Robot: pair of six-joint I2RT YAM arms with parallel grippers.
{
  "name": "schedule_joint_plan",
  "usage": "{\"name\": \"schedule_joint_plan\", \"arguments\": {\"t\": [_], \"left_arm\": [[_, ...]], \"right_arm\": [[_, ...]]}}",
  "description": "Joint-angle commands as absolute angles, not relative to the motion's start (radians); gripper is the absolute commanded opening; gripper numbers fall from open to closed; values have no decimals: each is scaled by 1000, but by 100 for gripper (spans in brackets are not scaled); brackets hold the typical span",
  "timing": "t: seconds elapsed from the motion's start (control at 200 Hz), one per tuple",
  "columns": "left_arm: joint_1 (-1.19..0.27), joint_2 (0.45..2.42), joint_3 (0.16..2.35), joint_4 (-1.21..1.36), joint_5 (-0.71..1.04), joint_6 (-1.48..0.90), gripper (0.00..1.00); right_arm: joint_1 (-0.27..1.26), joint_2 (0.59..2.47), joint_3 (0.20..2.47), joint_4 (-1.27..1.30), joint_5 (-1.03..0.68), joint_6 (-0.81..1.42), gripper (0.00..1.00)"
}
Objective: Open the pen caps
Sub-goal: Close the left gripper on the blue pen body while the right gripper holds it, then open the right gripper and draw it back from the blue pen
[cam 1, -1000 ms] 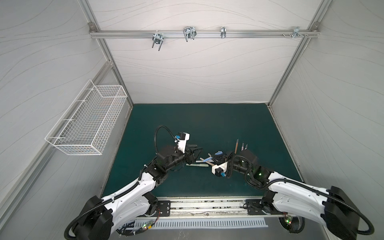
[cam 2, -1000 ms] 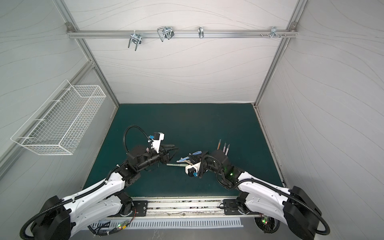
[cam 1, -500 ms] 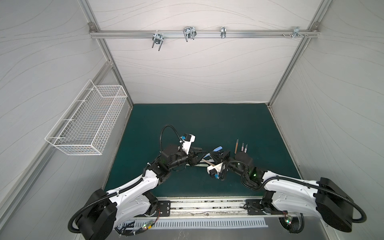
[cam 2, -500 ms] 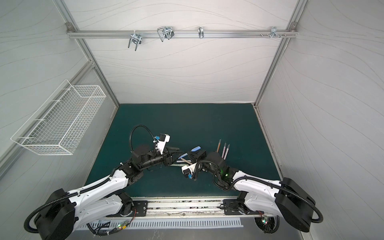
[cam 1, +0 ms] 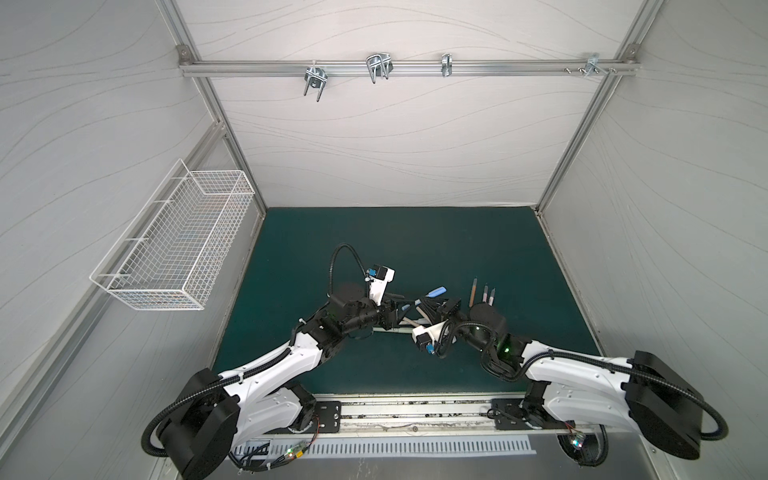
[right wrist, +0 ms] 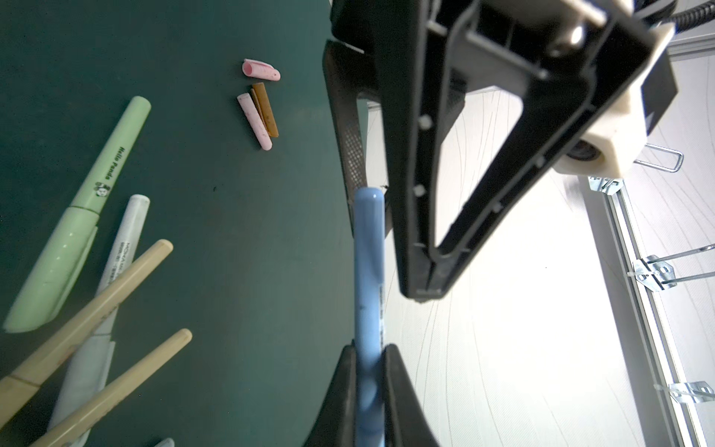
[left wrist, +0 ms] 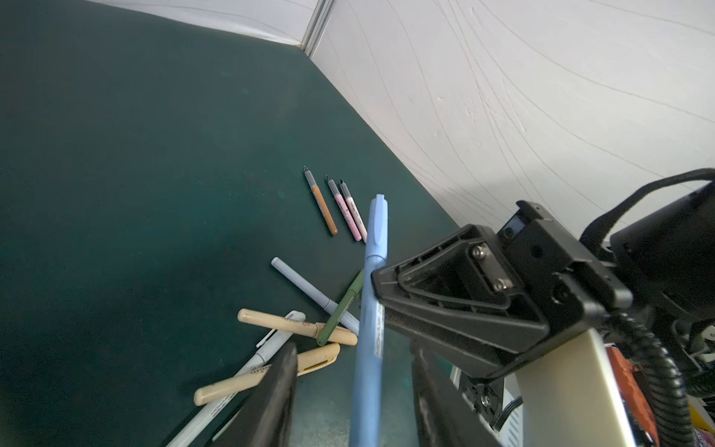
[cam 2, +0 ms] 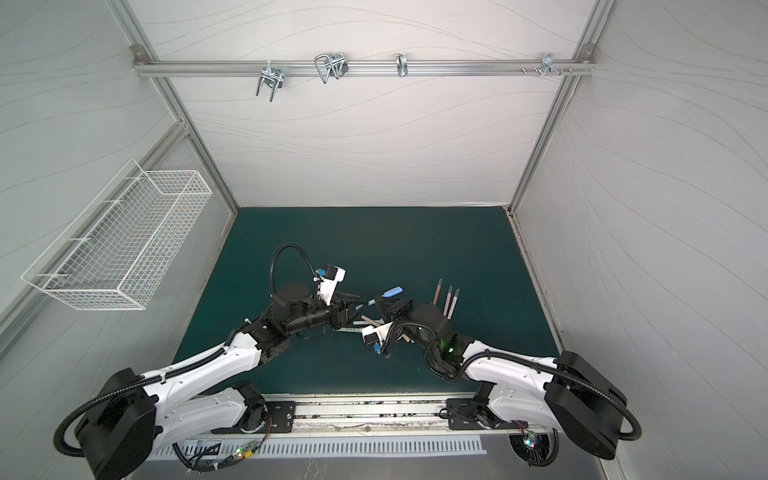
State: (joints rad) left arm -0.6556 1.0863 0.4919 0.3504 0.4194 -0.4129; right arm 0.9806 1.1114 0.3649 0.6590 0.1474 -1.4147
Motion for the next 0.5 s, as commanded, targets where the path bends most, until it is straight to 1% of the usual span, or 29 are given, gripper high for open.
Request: {"name": "schedule_joint_plan", "arguments": {"t": [0.0,0.14,0.37,0.495], "left_arm": [[-660,1085,533,369,422,-391,48],[-660,1084,532,367,421,-390,44],[-660,1104,546,359,438,-389,43],[-660,1105,546,356,437,-390,38]], "right_arm": [[988,1116,384,694,160,-1428,0],[988,1120,390,693,164,-1427,0],[988,1123,400,691,170,-1425,0],[988,1127,400,691,166,-1427,0]]}}
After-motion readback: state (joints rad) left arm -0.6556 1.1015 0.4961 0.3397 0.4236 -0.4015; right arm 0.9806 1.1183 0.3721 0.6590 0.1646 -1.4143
